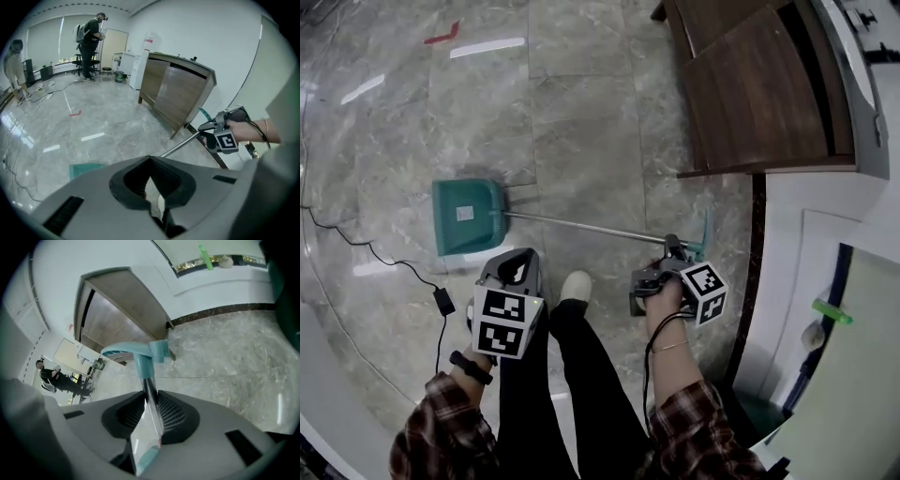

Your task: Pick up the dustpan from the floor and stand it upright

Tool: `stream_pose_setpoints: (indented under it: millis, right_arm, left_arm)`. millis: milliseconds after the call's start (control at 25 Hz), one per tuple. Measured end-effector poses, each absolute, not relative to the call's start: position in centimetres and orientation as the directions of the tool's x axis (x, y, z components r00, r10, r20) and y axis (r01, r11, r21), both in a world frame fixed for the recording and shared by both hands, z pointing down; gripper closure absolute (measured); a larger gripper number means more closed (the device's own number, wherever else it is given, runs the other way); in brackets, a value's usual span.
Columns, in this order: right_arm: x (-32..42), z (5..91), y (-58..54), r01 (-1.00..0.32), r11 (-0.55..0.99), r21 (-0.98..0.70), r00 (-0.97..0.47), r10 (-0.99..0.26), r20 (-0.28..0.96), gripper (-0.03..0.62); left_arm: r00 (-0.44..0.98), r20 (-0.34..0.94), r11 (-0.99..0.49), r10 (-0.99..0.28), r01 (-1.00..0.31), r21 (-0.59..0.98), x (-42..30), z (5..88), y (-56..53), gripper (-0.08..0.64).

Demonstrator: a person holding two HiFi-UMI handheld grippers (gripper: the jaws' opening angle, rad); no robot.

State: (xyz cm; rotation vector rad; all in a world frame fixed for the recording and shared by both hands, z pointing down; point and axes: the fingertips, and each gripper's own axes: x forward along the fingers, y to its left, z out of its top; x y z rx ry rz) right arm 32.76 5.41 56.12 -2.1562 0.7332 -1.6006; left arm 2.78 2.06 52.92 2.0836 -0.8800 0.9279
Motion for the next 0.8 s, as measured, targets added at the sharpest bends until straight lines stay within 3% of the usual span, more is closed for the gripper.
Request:
stream_pose_setpoints:
  millis: [520, 800]
  right_arm:
    - [25.5, 46.1, 1.3, -0.439, -0.684, -0.583, 0.074, -0.674, 0.735, 0.495]
    - [19.9, 43.0, 1.1, -0.508, -0.639, -0.578, 0.054, -0.693, 0.719, 0.495]
  left_arm:
    - [0.412, 0.781, -0.244, -0.470, -0.911, 0.333, -4.0, 44.8, 4.8, 0.559]
    - [0.418, 0.748, -0.206, -0.515, -0.908, 0.365, -5.5, 41.7, 4.2, 0.558]
